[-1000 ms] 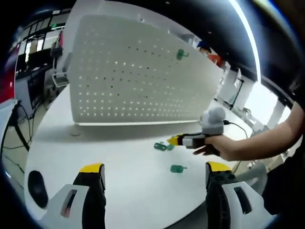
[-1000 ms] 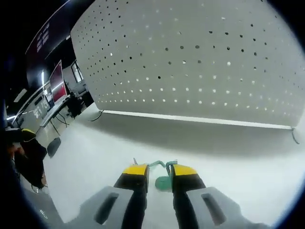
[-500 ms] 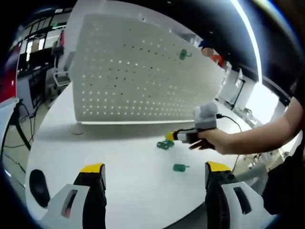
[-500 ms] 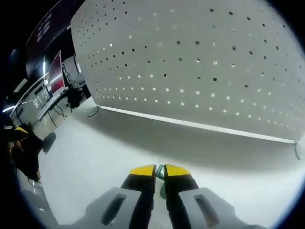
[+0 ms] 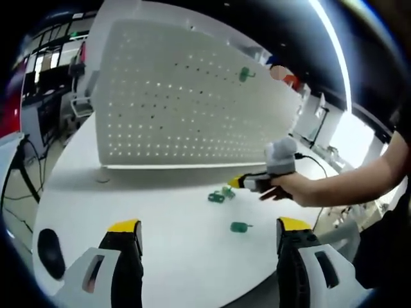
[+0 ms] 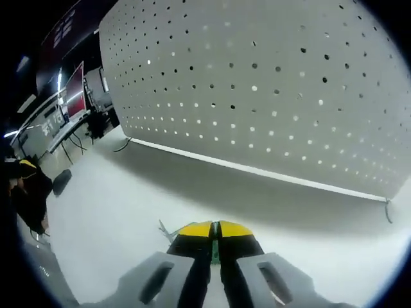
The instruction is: Insert the hook assembly into the mounting plate slot until the hook locks in place.
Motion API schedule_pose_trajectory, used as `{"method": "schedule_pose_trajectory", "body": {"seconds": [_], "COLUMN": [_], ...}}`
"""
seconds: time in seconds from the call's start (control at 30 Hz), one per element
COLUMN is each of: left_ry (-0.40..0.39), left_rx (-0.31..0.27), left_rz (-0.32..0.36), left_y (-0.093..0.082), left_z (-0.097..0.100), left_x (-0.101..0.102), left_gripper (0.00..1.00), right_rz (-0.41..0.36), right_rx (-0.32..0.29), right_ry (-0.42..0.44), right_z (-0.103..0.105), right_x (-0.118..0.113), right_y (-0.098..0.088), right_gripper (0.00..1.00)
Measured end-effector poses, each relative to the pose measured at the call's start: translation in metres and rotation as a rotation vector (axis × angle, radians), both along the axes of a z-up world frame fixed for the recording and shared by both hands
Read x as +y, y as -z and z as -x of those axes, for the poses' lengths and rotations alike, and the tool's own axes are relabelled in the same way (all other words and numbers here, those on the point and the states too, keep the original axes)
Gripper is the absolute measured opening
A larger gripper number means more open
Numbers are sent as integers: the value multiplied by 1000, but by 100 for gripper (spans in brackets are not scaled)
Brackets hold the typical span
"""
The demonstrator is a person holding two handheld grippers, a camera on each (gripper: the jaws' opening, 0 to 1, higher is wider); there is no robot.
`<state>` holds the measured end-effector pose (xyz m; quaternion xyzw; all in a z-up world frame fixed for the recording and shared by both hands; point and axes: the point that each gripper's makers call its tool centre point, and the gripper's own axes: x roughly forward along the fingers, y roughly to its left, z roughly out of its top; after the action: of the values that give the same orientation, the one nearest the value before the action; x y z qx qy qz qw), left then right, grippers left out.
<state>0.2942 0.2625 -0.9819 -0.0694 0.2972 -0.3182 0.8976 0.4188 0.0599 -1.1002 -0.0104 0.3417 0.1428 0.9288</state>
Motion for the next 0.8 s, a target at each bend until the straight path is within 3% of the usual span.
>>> {"method": "schedule_pose_trajectory", "body": {"seconds": [0.27, 0.5, 0.8], "left_ry": [-5, -19, -30], "left_rx": [-28, -50, -79], "left_rz": [-8, -9, -10], "left_y": [-10, -18, -29], "left_z": [-2, 1, 3], "left_x": [1, 3, 2], "left_gripper": [88, 88, 88], "right_rz": [-57, -92, -117], "right_rx": [-15, -75, -113], "right_ry": [17, 35, 28], "right_z": [2, -6, -1], "right_x": [-2, -5, 0], "right_y": [-19, -49, -66], "right_gripper": [0, 0, 0]}}
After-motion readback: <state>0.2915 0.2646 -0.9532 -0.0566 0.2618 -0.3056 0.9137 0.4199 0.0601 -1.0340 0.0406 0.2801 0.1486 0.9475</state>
